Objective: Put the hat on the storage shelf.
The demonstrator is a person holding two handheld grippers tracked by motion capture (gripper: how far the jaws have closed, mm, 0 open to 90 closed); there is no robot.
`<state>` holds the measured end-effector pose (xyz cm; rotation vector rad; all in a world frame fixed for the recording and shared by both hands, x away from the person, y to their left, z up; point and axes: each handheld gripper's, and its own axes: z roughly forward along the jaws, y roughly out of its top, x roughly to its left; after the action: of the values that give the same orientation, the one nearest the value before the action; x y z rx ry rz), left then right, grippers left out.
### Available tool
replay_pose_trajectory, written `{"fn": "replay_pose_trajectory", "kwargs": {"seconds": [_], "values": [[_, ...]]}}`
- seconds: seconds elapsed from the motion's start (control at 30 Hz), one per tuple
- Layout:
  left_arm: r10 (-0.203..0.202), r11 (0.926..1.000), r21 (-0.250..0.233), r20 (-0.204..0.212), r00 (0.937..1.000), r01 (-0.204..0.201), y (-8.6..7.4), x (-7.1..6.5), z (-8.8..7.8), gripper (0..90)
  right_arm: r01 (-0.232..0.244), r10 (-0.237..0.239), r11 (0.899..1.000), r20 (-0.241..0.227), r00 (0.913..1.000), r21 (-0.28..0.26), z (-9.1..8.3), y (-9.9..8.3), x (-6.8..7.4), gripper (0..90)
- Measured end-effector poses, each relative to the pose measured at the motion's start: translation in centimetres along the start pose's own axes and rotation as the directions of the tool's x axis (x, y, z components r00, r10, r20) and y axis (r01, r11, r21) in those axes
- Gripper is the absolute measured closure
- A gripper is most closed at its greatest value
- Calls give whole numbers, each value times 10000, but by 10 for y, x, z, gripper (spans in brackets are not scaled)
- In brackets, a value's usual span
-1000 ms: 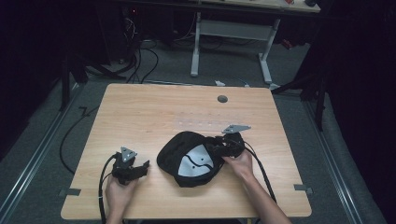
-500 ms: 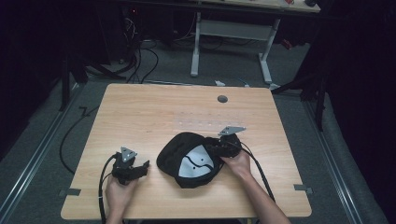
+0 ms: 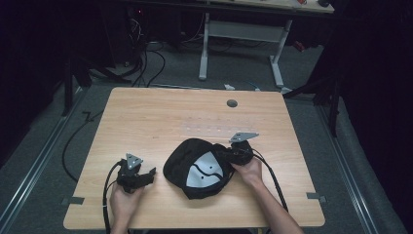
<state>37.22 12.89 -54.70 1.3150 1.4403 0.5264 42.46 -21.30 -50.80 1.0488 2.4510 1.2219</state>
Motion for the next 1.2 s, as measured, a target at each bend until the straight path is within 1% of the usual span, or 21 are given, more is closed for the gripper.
{"fn": "replay_pose_trajectory", "kwargs": {"seconds": [0.03, 0.07, 0.1, 0.13, 0.17, 0.2, 0.3, 0.4, 0.47, 0.57, 0.63, 0.77, 0.8, 0.83, 0.87, 0.9, 0.97, 1.0, 1.07, 1.17, 1.2], "values": [[-4, 10000, -2, -1, 10000, 4, 0, 0, 0, 299, -142, 142, 9999, -113, 9998, -6, -2, 1, 0, 839], [-4, 10000, -2, -1, 10000, 4, 0, 0, 0, 298, -142, 142, 9999, -113, 9998, -6, -2, 1, 0, 839], [0, 10000, 1, 0, 10000, 0, 0, 0, 0, 298, -315, 315, 9995, -228, 9992, -7, -5, 1, 0, 843], [4, 10000, 2, 2, 10000, -4, 0, 0, 0, 298, -315, 315, 9995, -228, 9992, -7, -5, 1, 0, 843], [3, 10000, 2, 0, 10000, -3, 0, 0, 0, 298, -426, 425, 9991, -304, 9986, -15, -6, 2, 0, 844], [1, 10000, 2, 1, 10000, -1, 0, 0, 0, 298, -546, 542, 9985, -371, 9978, -82, -9, 3, 0, 847], [6, 10000, 5, 0, 10000, -6, 0, 0, 0, 299, -630, 623, 9979, -425, 9972, -164, -13, 4, 0, 849], [17, 10000, 4, 5, 10000, -17, 0, 0, 0, 296, -921, 903, 9953, -546, 9944, -308, -20, 6, -1, 852], [41, 10000, 29, 59, 10000, -41, 0, -1, 0, 295, -963, 942, 9947, -582, 9939, -355, -22, 6, -1, 852], [54, 10000, 62, 96, 9999, -55, -1, -1, 0, 284, -1172, 1138, 9918, -653, 9914, -507, -29, 8, -2, 853], [58, 10000, 72, 105, 9999, -59, -1, -1, 0, 274, -1192, 1153, 9913, -686, 9910, -550, -31, 8, -2, 854], [102, 9999, 114, 149, 9998, -104, -1, -1, 0, 265, -1291, 1235, 9891, -785, 9892, -705, -40, 10, -1, 854], [130, 9998, 138, 146, 9998, -132, -1, -1, 0, 267, -1320, 1261, 9886, -802, 9888, -727, -42, 11, -1, 854], [165, 9995, 261, 185, 9997, -169, 0, -3, 0, 271, -1305, 1242, 9885, -811, 9889, -770, -44, 11, -1, 855], [165, 9995, 261, 185, 9997, -169, 0, -3, 0, 273, -1393, 1327, 9871, -838, 9876, -792, -46, 11, 0, 855], [229, 9995, 222, 389, 9990, -238, 1, -5, -3, 273, -1411, 1337, 9864, -871, 9872, -841, -48, 12, 0, 855], [342, 9993, 128, 615, 9975, -351, 1, -10, -6, 273, -1487, 1402, 9844, -914, 9859, -937, -53, 13, 0, 855], [342, 9993, 128, 615, 9975, -351, 1, -10, -6, 271, -1487, 1402, 9844, -914, 9859, -937, -53, 13, 0, 855], [441, 9990, -38, 1015, 9939, -439, 3, -18, -12, 271, -1632, 1534, 9807, -942, 9837, -1074, -60, 14, -1, 854], [338, 9994, -60, 1513, 9879, -333, 3, -26, -18, 269, -1860, 1749, 9755, -985, 9796, -1177, -66, 14, -2, 854], [338, 9994, -60, 1513, 9879, -333, 3, -26, -18, 268, -1860, 1749, 9755, -985, 9796, -1177, -66, 14, -2, 854]]}}
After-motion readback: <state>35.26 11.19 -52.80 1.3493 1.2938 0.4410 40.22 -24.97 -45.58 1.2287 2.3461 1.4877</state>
